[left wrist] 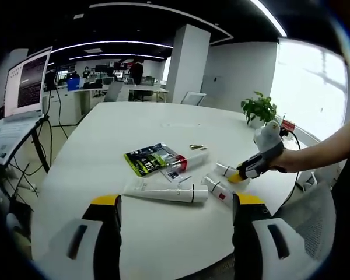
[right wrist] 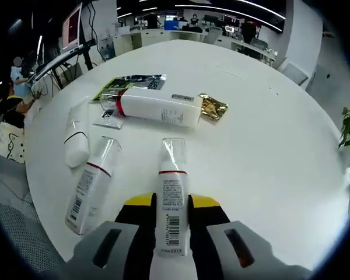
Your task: Arrange the skincare products in the storage area until every visible bottle or jar stands upright without overlapping.
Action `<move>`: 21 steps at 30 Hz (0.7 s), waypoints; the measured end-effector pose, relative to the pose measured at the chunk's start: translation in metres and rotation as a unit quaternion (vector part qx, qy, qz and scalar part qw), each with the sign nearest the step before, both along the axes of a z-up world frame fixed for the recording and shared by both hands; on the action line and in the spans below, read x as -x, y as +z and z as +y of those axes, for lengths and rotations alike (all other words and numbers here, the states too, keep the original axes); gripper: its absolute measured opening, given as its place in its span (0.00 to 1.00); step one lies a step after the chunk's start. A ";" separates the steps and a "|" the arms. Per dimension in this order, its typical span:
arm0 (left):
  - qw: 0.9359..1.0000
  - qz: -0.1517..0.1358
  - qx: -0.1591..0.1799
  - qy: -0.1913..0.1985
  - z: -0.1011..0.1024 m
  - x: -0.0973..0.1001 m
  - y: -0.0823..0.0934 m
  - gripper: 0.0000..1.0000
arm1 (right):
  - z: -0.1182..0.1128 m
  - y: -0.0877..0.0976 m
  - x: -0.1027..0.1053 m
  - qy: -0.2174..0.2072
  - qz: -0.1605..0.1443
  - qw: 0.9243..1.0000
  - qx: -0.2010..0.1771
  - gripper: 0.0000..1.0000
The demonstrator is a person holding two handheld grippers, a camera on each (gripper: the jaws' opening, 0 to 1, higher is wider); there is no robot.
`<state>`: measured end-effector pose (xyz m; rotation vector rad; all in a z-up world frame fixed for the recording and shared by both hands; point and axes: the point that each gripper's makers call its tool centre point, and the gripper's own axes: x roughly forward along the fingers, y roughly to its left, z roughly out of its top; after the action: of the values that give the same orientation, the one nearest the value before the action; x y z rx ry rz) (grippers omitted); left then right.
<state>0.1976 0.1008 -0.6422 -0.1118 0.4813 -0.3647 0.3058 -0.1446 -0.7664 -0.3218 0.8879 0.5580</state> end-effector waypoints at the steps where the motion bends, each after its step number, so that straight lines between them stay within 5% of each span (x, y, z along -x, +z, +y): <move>1: 1.000 0.001 0.000 0.000 0.000 0.000 0.000 0.70 | 0.000 0.000 0.001 0.003 0.000 1.000 -0.001 0.21; 9: 1.000 0.001 -0.004 -0.009 -0.002 0.000 -0.001 0.70 | -0.002 0.000 0.000 -0.023 0.005 0.999 -0.040 0.21; 21: 1.000 -0.002 0.008 -0.028 -0.014 0.004 0.005 0.71 | 0.000 0.023 0.014 -0.088 0.022 0.983 -0.162 0.20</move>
<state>0.1941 0.0864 -0.6367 -0.1122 0.4776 -0.4234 0.2913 -0.1441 -0.7435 0.0648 0.8425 0.5369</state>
